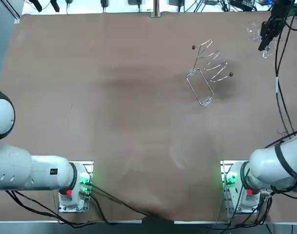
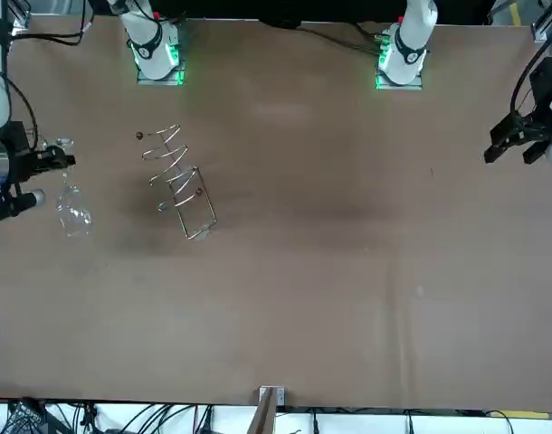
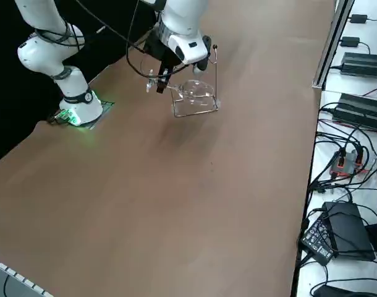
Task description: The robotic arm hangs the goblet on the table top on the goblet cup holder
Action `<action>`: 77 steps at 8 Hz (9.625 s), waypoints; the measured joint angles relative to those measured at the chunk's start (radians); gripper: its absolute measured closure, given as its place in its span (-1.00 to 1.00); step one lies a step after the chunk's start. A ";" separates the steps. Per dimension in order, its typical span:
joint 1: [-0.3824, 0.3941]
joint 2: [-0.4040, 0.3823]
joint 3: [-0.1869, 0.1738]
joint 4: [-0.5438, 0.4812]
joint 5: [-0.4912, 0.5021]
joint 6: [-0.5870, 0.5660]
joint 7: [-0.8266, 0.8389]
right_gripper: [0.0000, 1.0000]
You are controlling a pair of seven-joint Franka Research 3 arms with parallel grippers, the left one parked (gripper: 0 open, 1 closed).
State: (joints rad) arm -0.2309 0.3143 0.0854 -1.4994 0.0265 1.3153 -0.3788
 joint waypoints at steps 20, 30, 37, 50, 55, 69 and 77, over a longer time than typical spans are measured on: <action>-0.040 0.259 -0.013 0.217 0.648 -0.168 0.779 0.78; 0.043 0.340 -0.008 0.211 0.811 0.004 0.952 0.78; 0.048 0.341 -0.008 0.152 0.857 0.005 0.967 0.78; 0.067 0.290 -0.007 -0.008 0.893 0.037 0.953 0.78; 0.100 0.289 -0.006 -0.010 0.893 0.083 0.953 0.78; 0.107 0.268 -0.007 -0.003 0.895 0.112 0.956 0.78; 0.104 0.269 -0.009 -0.012 0.869 0.080 0.949 0.78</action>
State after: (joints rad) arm -0.1266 0.5832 0.0769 -1.5112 0.8951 1.3957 0.5702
